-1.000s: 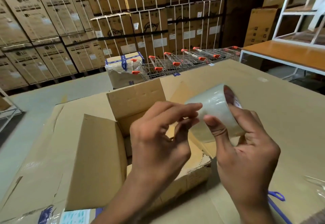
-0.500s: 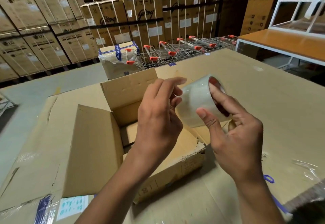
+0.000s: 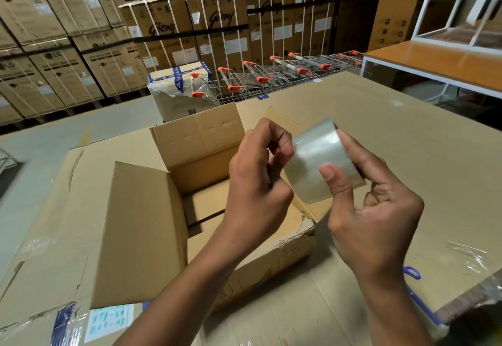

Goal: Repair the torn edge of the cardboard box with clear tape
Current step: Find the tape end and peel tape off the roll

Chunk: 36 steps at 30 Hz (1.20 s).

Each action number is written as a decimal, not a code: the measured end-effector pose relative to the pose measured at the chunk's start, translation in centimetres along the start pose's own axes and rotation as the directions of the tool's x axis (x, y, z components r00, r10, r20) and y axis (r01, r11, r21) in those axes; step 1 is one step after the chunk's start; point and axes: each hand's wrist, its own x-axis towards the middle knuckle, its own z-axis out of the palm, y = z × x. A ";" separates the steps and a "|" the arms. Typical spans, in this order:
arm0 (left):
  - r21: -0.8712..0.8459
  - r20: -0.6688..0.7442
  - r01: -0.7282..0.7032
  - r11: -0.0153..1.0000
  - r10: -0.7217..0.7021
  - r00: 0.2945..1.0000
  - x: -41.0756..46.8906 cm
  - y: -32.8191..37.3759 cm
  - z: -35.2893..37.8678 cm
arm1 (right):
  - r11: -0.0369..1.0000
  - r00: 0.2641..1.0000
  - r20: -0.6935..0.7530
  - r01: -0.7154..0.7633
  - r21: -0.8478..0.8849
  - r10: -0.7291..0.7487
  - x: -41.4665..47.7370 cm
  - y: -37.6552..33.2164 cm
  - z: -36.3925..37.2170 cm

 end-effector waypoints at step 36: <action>0.337 -0.219 -0.014 0.942 0.093 0.971 -0.4 0.5 0.1 | 0.998 0.998 0.017 0.052 0.037 -0.053 -0.1 0.0 -0.3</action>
